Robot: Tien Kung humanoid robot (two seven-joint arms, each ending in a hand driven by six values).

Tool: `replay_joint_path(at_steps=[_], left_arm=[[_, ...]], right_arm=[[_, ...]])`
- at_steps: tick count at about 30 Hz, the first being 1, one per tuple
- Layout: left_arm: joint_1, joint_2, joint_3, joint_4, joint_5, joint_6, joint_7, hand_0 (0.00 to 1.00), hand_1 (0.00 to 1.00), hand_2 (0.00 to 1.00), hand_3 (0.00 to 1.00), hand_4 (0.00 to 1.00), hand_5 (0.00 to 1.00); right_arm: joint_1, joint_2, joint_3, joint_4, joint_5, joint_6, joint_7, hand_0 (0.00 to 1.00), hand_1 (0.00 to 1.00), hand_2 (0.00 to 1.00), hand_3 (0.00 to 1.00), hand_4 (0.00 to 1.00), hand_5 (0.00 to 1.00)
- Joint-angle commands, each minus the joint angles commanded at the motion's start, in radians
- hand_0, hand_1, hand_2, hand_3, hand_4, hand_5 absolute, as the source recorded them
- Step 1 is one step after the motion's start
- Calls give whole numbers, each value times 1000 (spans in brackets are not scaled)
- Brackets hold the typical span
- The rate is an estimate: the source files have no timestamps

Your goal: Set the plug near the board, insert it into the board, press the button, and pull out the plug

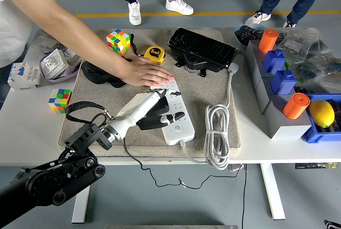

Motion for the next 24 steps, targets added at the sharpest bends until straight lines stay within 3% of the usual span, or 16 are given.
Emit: replay_joint_path(at_steps=[6, 11, 12, 17, 18, 23, 24], left_arm=[[13, 18, -16, -60, -9, -9, 14, 800, 830, 838, 811, 903, 984], [34, 59, -20, -194, -30, -51, 79, 800, 830, 838, 811, 903, 984], [37, 65, -22, -219, -30, -64, 97, 405, 567, 645, 802, 881, 669], [47, 92, -37, -350, -34, -168, 233, 405, 567, 645, 802, 881, 669], [47, 95, -40, -370, -35, -191, 262, 202, 361, 445, 791, 823, 288], [39, 98, -46, -448, -51, -308, 390, 202, 361, 445, 791, 823, 288], [31, 95, -44, -461, -63, -351, 438, 99, 138, 224, 875, 623, 2]], right_arm=[[1, -3, -4, 1, -1, 1, 0, 601, 589, 545, 546, 780, 250], [-1, -4, -4, 0, -2, 0, 0, 601, 589, 545, 546, 780, 250], [-2, -5, -3, 0, -3, 0, 0, 602, 589, 544, 546, 780, 251], [-3, -7, -6, 0, -4, 0, 0, 602, 589, 544, 546, 780, 251], [-3, -7, -7, 0, -4, 0, 0, 602, 589, 544, 546, 779, 252], [-4, -7, -7, 0, -5, 0, -2, 602, 589, 544, 546, 779, 252], [-4, -6, -6, 0, -5, 0, -2, 602, 589, 544, 546, 780, 251]])
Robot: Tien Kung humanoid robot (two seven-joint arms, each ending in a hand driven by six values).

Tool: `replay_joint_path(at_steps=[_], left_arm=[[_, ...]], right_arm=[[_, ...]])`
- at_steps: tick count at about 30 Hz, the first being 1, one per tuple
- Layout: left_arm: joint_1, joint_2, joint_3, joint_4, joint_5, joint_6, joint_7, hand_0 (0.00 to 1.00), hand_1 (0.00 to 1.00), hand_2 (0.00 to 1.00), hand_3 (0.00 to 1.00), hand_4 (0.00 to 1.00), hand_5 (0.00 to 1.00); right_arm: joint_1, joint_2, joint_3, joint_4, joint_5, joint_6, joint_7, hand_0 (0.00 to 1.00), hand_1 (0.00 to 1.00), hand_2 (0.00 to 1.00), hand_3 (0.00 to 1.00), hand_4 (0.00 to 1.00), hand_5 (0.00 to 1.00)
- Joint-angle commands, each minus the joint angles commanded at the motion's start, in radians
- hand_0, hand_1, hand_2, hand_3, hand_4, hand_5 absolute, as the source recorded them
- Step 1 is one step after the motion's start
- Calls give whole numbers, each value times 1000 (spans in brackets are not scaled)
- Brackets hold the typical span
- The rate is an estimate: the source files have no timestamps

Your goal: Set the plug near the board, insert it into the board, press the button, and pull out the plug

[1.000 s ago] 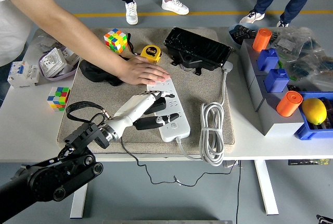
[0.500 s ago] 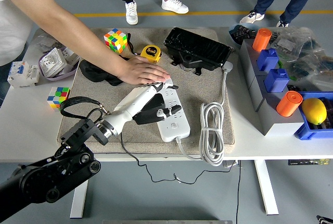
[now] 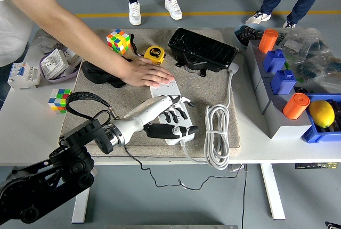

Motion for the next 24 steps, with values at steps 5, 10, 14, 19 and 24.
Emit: replay_joint_path(at_steps=[5, 10, 14, 19, 24], left_arm=[[-17, -11, 14, 1, -16, -56, 69, 99, 138, 224, 875, 623, 2], [-35, -23, 23, 17, -19, -125, 158, 61, 105, 173, 909, 787, 2], [-46, -28, 31, 23, -12, -159, 200, 59, 113, 180, 934, 793, 2], [-55, -35, 39, 38, 0, -169, 210, 59, 115, 181, 931, 792, 2], [-61, -42, 54, 66, 15, -168, 210, 59, 116, 183, 932, 790, 2]], right_arm=[[-1, 2, 5, -1, 1, 0, 0, 602, 589, 544, 546, 780, 251], [0, 2, 8, 0, 1, 0, -1, 602, 589, 544, 546, 780, 251], [-1, 1, 8, -1, 1, 1, -1, 602, 589, 544, 546, 782, 250], [-1, 1, 7, 0, 2, 1, -1, 602, 589, 544, 546, 782, 250], [1, 1, 10, 0, 2, 1, 0, 602, 589, 544, 546, 782, 250]])
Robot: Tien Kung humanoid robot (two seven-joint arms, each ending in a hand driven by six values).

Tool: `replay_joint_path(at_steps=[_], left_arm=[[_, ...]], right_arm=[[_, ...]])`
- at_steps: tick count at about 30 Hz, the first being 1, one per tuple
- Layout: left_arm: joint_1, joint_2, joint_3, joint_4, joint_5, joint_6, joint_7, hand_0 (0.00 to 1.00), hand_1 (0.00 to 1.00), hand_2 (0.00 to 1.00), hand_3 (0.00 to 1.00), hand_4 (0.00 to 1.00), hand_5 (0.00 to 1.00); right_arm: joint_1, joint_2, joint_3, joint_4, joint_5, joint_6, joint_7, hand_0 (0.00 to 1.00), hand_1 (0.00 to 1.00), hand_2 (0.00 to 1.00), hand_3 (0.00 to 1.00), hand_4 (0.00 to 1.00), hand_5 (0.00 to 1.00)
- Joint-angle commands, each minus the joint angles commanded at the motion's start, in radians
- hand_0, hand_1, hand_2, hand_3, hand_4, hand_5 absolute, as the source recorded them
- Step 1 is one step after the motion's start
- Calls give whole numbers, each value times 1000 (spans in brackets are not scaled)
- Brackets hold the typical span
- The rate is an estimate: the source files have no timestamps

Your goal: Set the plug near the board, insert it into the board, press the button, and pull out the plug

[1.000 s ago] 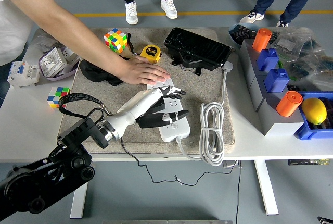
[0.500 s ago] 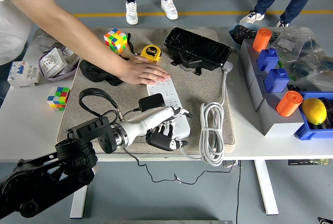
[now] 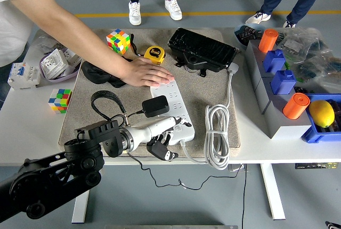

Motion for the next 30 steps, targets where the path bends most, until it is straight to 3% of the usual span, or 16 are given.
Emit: replay_joint_path(at_steps=[9, 30], left_arm=[[-1, -12, 11, 61, 18, -6, 6, 59, 116, 183, 929, 789, 2], [10, -9, 12, 84, 42, -16, 21, 58, 114, 181, 906, 795, 2]], right_arm=[[-1, 0, 1, 0, 0, 0, 0, 600, 589, 544, 546, 782, 250], [-1, 3, 4, 1, -1, 1, 1, 603, 589, 544, 546, 782, 248]])
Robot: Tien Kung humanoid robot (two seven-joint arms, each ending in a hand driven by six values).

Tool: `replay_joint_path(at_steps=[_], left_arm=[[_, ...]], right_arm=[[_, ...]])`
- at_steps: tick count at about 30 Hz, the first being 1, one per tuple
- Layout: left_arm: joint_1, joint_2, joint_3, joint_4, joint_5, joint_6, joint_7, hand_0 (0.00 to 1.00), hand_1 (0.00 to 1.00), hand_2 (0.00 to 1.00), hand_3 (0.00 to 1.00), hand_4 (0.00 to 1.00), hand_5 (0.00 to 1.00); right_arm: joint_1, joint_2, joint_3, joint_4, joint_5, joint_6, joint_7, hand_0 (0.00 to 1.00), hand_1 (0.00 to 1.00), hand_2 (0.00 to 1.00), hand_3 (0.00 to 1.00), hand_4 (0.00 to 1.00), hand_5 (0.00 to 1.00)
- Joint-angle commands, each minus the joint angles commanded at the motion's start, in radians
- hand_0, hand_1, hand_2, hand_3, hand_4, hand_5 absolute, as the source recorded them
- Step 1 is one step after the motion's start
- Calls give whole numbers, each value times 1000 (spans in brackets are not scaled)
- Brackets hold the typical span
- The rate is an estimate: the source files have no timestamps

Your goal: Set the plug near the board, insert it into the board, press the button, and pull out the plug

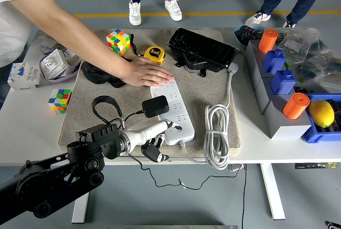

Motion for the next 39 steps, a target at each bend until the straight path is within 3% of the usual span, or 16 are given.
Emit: replay_joint_path(at_steps=[8, 20, 23, 24, 29, 30, 32, 35, 36, 39], left_arm=[[4, 1, -7, -3, 0, -8, 6, 58, 114, 181, 904, 793, 2], [8, 10, -43, -36, -66, 31, -66, 58, 115, 184, 890, 757, 2], [19, 10, -56, -33, -81, 106, -154, 58, 115, 184, 890, 757, 2], [23, 10, -60, -28, -102, 140, -190, 110, 117, 230, 821, 806, 221], [34, 8, -65, 12, -213, 289, -357, 110, 117, 230, 821, 806, 221], [38, 7, -65, 26, -251, 324, -396, 220, 300, 426, 694, 889, 480], [46, 4, -67, 42, -315, 372, -466, 220, 300, 426, 694, 889, 480], [69, -7, -90, 69, -391, 410, -530, 220, 300, 426, 694, 889, 480], [73, -9, -94, 74, -403, 415, -540, 414, 543, 582, 699, 897, 560], [96, -16, -112, 98, -483, 450, -608, 414, 543, 582, 699, 897, 560]], right_arm=[[0, 0, 2, 0, 0, 0, 1, 602, 589, 543, 546, 782, 248], [1, 1, -1, -1, 2, 1, 1, 602, 589, 543, 546, 782, 248], [2, 1, -4, -2, 3, 1, 0, 602, 589, 543, 546, 782, 248], [2, 1, -6, -2, 3, 1, 0, 602, 589, 543, 546, 783, 248], [6, -1, -9, -1, 4, 2, -1, 602, 589, 543, 546, 783, 248], [7, -1, -10, -1, 4, 2, -1, 602, 589, 544, 546, 783, 248], [8, -3, -10, -1, 4, 2, -1, 602, 589, 544, 546, 783, 248], [9, -4, -13, -2, 4, 2, -1, 602, 589, 544, 546, 783, 248], [9, -4, -14, -3, 4, 2, -1, 602, 589, 543, 546, 783, 248], [9, -4, -18, -3, 5, 2, -1, 602, 589, 543, 546, 783, 248]])
